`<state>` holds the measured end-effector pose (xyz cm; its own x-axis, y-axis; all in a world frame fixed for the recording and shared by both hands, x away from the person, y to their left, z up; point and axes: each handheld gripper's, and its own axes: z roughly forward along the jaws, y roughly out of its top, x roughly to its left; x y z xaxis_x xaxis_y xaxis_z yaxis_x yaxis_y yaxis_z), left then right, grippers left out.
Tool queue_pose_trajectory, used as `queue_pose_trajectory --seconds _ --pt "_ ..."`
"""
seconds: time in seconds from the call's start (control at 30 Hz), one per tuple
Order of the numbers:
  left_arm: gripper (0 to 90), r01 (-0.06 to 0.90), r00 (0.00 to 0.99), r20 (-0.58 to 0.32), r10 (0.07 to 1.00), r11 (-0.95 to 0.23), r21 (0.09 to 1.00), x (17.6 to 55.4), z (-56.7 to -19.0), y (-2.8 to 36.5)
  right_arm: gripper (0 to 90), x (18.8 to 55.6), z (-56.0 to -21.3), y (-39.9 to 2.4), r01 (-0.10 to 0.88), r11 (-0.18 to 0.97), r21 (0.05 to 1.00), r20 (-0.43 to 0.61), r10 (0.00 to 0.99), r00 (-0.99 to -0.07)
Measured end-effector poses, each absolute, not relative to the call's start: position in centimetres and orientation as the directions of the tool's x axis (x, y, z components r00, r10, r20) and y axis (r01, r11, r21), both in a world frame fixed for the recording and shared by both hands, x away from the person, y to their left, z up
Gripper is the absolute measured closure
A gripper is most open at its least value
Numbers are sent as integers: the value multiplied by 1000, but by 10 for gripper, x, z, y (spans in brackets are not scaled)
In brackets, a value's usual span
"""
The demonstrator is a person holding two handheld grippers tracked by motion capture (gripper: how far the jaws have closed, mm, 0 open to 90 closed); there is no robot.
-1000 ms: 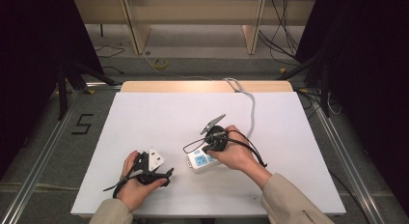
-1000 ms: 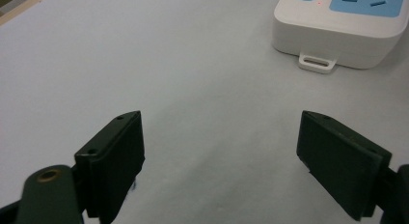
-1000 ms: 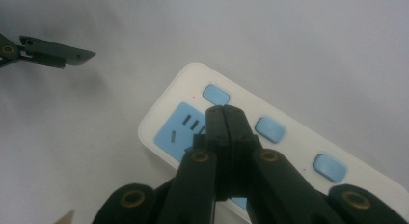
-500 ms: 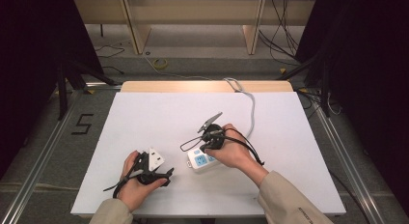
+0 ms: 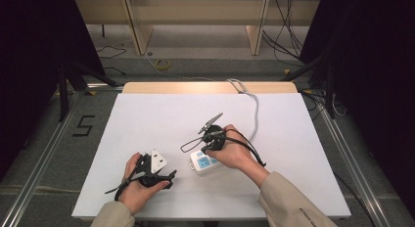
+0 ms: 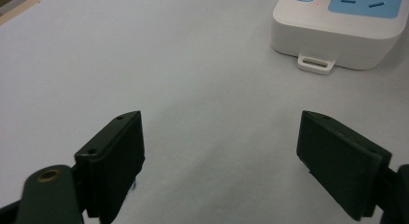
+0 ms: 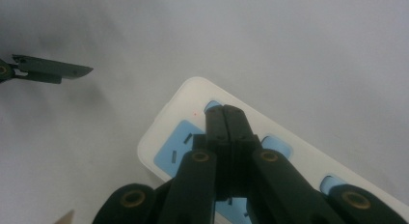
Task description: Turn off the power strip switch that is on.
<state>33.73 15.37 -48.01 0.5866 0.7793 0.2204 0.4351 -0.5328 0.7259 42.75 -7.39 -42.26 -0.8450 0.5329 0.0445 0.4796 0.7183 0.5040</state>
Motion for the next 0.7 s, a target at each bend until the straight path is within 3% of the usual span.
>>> queue_pose_trajectory --seconds 0.7 --pt "169 435 588 218 779 -532 726 337 -480 153 900 435 -429 -62 486 720 495 53 534 -844"
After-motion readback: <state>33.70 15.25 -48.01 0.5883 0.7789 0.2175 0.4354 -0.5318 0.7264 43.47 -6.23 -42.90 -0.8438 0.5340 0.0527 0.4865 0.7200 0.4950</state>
